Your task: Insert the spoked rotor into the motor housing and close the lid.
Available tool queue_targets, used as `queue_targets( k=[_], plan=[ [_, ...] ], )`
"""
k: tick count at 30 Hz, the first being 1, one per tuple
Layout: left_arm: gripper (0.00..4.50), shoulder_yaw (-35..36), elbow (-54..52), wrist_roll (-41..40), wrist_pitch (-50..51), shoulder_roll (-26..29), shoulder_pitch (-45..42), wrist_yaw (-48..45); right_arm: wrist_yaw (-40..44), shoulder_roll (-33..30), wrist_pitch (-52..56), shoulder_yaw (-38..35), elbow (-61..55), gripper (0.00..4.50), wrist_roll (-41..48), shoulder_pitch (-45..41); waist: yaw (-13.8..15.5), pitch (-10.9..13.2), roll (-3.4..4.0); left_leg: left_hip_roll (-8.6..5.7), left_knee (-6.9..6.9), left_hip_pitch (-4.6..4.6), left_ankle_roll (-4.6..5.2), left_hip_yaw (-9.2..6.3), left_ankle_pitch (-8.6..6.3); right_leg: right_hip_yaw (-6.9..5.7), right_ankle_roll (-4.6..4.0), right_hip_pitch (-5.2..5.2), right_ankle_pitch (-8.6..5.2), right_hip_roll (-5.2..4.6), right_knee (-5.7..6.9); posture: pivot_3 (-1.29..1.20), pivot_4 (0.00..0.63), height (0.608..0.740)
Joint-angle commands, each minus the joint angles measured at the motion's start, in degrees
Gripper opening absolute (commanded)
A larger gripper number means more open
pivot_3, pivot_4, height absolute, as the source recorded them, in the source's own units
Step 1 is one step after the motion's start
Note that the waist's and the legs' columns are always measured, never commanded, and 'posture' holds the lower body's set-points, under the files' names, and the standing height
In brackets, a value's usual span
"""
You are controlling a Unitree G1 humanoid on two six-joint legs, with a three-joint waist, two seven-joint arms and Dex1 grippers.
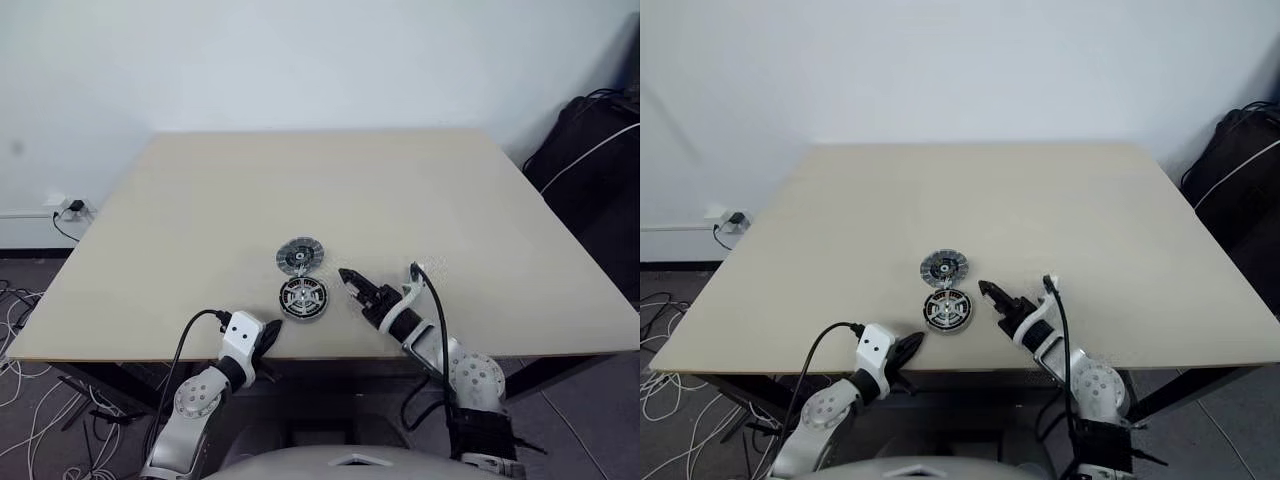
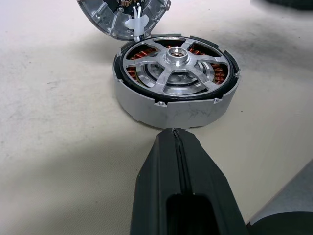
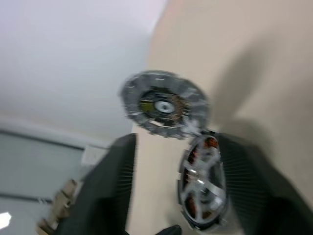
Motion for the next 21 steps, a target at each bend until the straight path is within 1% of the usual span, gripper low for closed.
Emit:
queue_targets(
  k=[1, 2, 5, 10, 12, 13, 16, 21],
  plan=[
    [0.0, -0.1, -1.5, -0.5, -0.7, 0.0, -0.5, 0.0, 1.8, -2.2, -2.7, 8.0, -3.5, 1.35, -8.2, -3.2, 0.0, 0.0, -0.01, 0.0, 0.0, 0.0, 0.0, 0.0, 0.0, 0.0, 0.0, 0.01, 0.0, -0.01, 0.0, 0.0, 0.0, 0.74],
    [0.0, -0.1, -1.3, -0.5, -0.8, 0.0, -0.5, 0.0, 2.1, -3.3, -4.0, 11.1, -3.6, 1.07, -12.0, -4.0, 0.0, 0.0, -0.03, 0.0, 0.01, 0.0, -0.01, 0.01, 0.0, 0.0, 0.0, 0.0, 0.0, -0.01, 0.0, 0.0, 0.0, 0.74],
    [0.0, 0.0, -0.8, -0.4, -1.2, -0.1, -0.5, 0.1, 3.0, -6.4, -8.9, 19.8, -4.0, 0.04, -22.5, -6.1, 0.2, 0.1, -0.17, -0.01, 0.03, 0.0, -0.01, 0.02, 0.0, -0.02, 0.01, 0.02, 0.01, -0.01, -0.02, 0.0, 0.0, 0.74],
    [0.0, 0.1, -0.9, -0.4, -1.2, -0.2, -0.3, 0.4, 3.4, -11.4, -19.4, 33.2, -4.4, 0.04, -40.9, -9.4, 0.3, 0.1, -0.26, -0.02, 0.03, -0.03, -0.02, 0.01, 0.0, -0.04, 0.0, -0.02, 0.02, 0.0, -0.02, 0.0, 0.0, 0.74],
    [0.0, 0.1, -1.1, -0.4, -1.1, -0.3, -0.3, 0.7, 3.7, -13.1, -23.1, 37.3, -4.1, 0.04, -47.1, -10.5, 0.3, 0.1, -0.27, -0.03, 0.03, -0.03, -0.06, 0.01, -0.02, -0.04, 0.0, -0.03, 0.02, 0.0, -0.02, 0.0, 0.0, 0.74],
    [0.0, 0.1, -1.3, -0.4, -1.0, -0.3, -0.2, 0.8, 3.7, -13.2, -24.2, 38.2, -3.8, 0.04, -48.7, -10.7, 0.3, 0.1, -0.33, -0.03, 0.04, -0.03, -0.08, 0.01, -0.03, -0.06, 0.01, -0.02, 0.03, 0.0, -0.02, 0.0, 0.0, 0.74],
    [0.0, 0.1, -2.0, -0.4, -0.6, -0.3, 0.0, 1.1, 4.5, -11.7, -24.6, 37.8, -2.7, 0.04, -49.5, -10.7, 0.3, 0.1, -0.41, -0.03, 0.04, -0.02, -0.1, -0.02, -0.02, -0.07, 0.01, -0.01, 0.03, 0.01, -0.01, 0.0, 0.0, 0.74],
    [0.0, -0.1, -2.7, -0.4, -0.3, -0.3, 0.2, 1.3, 4.7, -9.5, -23.3, 36.9, -0.4, 0.04, -51.5, -11.1, 0.3, 0.1, -0.46, -0.03, 0.06, -0.02, -0.09, -0.02, -0.02, -0.07, 0.01, 0.01, 0.04, 0.01, -0.01, 0.0, 0.0, 0.74]
  ],
)
